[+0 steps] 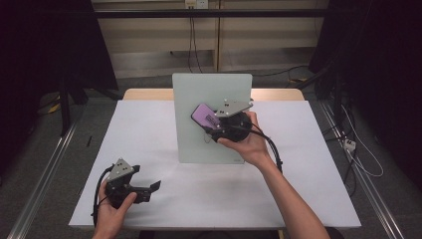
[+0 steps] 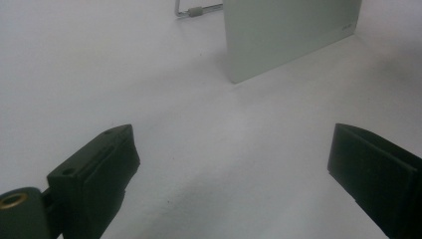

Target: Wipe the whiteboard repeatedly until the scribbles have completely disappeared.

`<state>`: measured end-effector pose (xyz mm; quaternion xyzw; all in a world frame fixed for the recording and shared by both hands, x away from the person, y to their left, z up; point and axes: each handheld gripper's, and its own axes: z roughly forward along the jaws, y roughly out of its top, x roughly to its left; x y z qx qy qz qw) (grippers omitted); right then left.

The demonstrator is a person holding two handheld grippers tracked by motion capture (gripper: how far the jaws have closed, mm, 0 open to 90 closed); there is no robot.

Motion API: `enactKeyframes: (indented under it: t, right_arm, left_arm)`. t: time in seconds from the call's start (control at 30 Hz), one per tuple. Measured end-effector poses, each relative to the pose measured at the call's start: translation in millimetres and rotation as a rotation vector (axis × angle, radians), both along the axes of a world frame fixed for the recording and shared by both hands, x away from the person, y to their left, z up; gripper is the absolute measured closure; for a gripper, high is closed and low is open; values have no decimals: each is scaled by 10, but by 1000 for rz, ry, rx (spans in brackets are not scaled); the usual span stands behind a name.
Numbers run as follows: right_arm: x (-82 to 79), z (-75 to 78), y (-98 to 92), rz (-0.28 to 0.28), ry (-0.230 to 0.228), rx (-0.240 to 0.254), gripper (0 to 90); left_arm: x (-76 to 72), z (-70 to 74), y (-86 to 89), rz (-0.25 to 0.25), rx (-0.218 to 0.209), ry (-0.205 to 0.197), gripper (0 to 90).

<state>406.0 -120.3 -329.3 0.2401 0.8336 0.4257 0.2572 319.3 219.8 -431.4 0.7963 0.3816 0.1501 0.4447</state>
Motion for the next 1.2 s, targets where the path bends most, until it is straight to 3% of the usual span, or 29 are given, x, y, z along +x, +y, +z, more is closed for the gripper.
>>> enactKeyframes:
  t: [0.3,0.87,1.1,1.2]
  right_arm:
    - [-47,-221,117,41,41,-36,418]
    - [-90,-434,244,82,90,-80,418]
    - [-78,-380,224,81,80,-80,418]
    - [-55,-270,145,56,63,-48,418]
  left_arm:
    - [1,-1,-3,-1,2,-1,54]
    - [-5,7,2,0,5,-1,54]
    - [-1,6,15,6,-1,0,54]
    - [-4,9,17,6,1,-3,54]
